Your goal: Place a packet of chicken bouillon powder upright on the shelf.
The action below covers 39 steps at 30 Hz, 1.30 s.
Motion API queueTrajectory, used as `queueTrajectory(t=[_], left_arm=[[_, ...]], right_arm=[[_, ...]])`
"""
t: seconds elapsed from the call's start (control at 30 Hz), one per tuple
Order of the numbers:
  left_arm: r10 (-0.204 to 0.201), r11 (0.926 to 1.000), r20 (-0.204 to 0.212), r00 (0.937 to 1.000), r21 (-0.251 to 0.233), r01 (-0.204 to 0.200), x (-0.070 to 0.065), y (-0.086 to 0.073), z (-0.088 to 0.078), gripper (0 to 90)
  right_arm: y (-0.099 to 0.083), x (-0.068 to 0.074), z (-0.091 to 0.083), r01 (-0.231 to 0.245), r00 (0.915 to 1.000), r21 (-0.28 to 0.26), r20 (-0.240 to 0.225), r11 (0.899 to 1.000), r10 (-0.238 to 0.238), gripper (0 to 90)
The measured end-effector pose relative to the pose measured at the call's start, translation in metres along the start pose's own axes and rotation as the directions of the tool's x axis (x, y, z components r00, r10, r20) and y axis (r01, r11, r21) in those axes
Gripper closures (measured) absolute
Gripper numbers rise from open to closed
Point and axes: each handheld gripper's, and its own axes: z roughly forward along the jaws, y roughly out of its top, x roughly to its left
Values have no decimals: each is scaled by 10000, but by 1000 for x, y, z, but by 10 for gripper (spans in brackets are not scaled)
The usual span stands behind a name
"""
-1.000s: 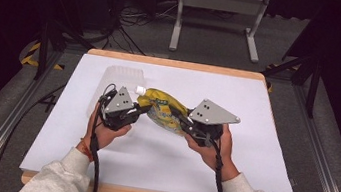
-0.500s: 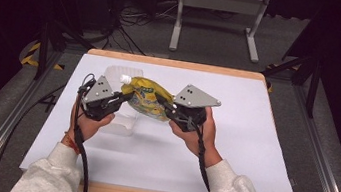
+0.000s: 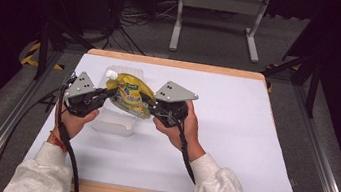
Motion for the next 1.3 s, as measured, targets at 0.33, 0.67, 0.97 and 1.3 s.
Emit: queueTrajectory(t=[0.33, 0.67, 0.97, 1.3], left_arm=[[-219, 9998, -165, 9996, 16, 219, 13, -10, -5, 896], [-530, 9986, -173, 9984, -40, 529, 24, -19, -14, 895], [-878, 9961, -6, 9961, 19, 878, 32, -27, -20, 893], [-1067, 9926, -18, 9943, 574, 1066, 37, -38, -9, 890]], right_arm=[[1, 2, 21, -164, 9997, -59, -187, 9998, 163, 891], [9, 11, 36, -20, 9997, 49, -260, 10000, 21, 892], [13, 20, 44, 45, 9994, 389, -344, 9992, -32, 893], [2, 19, 59, -181, 9996, 868, -185, 9961, 198, 887]])
